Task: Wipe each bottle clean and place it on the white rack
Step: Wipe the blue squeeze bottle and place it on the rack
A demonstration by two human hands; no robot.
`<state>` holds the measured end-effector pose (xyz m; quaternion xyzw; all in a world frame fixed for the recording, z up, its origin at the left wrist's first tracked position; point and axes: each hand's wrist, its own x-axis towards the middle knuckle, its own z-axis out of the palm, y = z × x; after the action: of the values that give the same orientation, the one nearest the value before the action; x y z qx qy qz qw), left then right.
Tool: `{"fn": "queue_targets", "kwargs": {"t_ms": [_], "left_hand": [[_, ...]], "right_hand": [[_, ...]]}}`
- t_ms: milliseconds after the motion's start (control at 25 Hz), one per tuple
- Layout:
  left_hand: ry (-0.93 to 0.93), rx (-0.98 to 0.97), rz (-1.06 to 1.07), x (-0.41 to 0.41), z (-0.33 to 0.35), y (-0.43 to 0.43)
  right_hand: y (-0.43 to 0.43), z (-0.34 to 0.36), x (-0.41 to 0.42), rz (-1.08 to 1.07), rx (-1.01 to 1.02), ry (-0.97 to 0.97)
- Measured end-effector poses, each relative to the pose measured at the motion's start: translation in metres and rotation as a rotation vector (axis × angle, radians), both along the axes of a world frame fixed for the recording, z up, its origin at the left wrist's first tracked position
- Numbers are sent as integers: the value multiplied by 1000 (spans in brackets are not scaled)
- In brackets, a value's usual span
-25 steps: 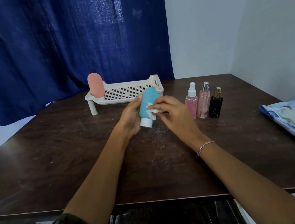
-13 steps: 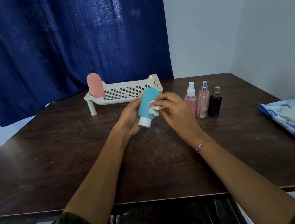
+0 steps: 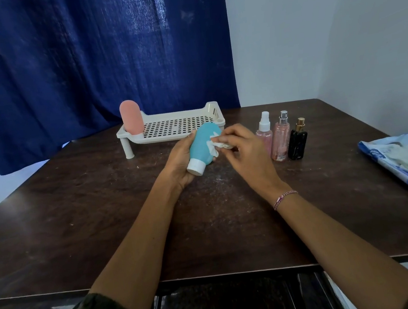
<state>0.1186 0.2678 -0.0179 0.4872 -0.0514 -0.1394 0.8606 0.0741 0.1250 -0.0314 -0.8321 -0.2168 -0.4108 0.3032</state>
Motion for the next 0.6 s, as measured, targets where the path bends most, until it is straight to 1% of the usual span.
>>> {"fn": "queue_targets", "kwargs": {"t_ms": [120,240,400,520,600], "left_hand": [[-4,-48,8,4,0,2],[-36,-26,-19,4,-3,2],[25,-76,-4,8,-5,6],[51,-106,-37,7,-4,7],[59,-109,-73,4,-3,7]], "right_hand": [[6,-2,-2,48,-65,-10],[11,-3,-5,71,-135,-25],[13,-2,-8,114,-202,-52],[11,0,-10,126,-219,-69],[9,0,-9,115,-190,-72]]}}
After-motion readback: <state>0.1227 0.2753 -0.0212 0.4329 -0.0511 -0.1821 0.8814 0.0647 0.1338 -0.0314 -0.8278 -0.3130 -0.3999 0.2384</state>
